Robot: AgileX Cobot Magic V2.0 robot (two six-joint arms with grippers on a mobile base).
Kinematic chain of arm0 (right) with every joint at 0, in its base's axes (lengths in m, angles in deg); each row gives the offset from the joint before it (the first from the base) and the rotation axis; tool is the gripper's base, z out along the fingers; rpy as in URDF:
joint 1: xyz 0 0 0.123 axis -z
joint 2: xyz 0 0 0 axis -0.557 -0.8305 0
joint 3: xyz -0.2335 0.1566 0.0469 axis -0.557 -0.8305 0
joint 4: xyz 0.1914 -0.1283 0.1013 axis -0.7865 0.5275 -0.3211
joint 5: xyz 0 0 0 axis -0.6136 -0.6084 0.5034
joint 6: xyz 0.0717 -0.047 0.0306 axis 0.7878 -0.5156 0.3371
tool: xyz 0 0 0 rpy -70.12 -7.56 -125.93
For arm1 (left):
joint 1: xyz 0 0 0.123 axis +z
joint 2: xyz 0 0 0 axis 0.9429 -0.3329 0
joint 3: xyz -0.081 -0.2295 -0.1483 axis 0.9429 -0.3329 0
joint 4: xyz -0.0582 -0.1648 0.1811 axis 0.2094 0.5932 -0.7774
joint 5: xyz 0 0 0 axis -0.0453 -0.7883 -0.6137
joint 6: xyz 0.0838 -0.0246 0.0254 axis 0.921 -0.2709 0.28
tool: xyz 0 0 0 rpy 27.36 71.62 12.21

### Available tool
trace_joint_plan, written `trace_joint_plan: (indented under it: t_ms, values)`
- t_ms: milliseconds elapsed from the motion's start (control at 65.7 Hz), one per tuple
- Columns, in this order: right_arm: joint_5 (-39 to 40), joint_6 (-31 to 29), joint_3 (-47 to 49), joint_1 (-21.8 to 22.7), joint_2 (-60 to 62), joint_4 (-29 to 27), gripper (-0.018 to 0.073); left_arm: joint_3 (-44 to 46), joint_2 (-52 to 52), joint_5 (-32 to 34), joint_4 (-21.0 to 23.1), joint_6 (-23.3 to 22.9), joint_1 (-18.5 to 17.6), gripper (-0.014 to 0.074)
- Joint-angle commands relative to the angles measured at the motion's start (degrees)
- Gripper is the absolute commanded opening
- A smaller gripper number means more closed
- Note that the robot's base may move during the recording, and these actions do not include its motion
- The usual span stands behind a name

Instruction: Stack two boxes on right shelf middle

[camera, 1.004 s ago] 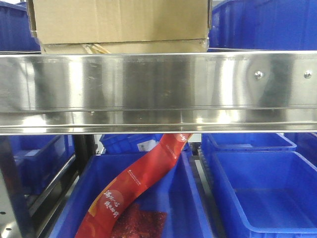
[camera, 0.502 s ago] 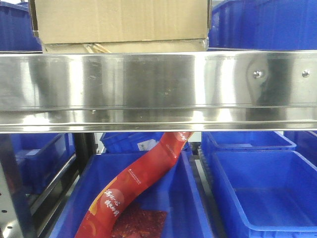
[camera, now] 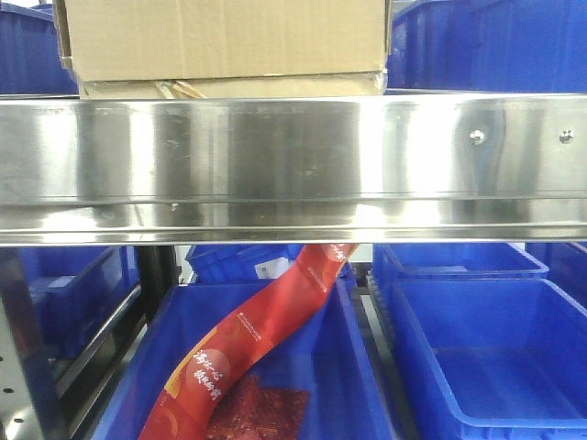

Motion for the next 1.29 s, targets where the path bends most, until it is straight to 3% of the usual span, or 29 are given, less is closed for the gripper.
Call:
trace_joint_plan:
  t_ms: [0, 289, 700, 776, 822, 898, 959, 1156, 1278]
  values:
    - [1.8, 0.1, -3.1, 0.3, 4.6, 0.1, -0.0162, -2.9, 5.5, 2.4, 0.0, -0.3, 2.1, -0.0111]
    - [2.2, 0.1, -3.7, 0.3, 13.4, 0.1, -0.0162, -4.0, 14.7, 2.0, 0.0, -0.3, 3.7, -0.0111]
    - [2.6, 0.1, -3.7, 0.3, 13.9, 0.1, -0.0162, -4.0, 15.6, 2.5, 0.0, -0.3, 3.7, -0.0111]
    - [1.9, 0.0, -3.8, 0.3, 14.2, -6.0, -0.0162, -4.0, 15.6, 2.5, 0.0, -0.3, 3.7, -0.0111]
    - [0.4, -4.1, -3.8, 0.3, 15.0, -8.9, -0.0162, -4.0, 15.6, 2.5, 0.0, -0.3, 3.7, -0.0111]
    - [-1.2, -22.9, -4.2, 0.5, 17.3, -14.7, -0.0162, -4.0, 15.6, 2.5, 0.0, -0.3, 3.7, -0.0111]
    - [0.0, -32.5, -5.6, 2.0, 19.8, -19.4, -0.0162, -4.0, 15.6, 2.5, 0.0, -0.3, 3.7, -0.0111]
    - [14.2, -33.6, -18.6, 8.7, 24.2, -23.3, -0.0162, -4.0, 15.6, 2.5, 0.0, -0.3, 3.7, -0.0111]
    - [14.2, -33.6, -25.4, 10.4, 28.9, -27.5, -0.0162, -4.0, 15.6, 2.5, 0.0, -0.3, 3.7, -0.0111]
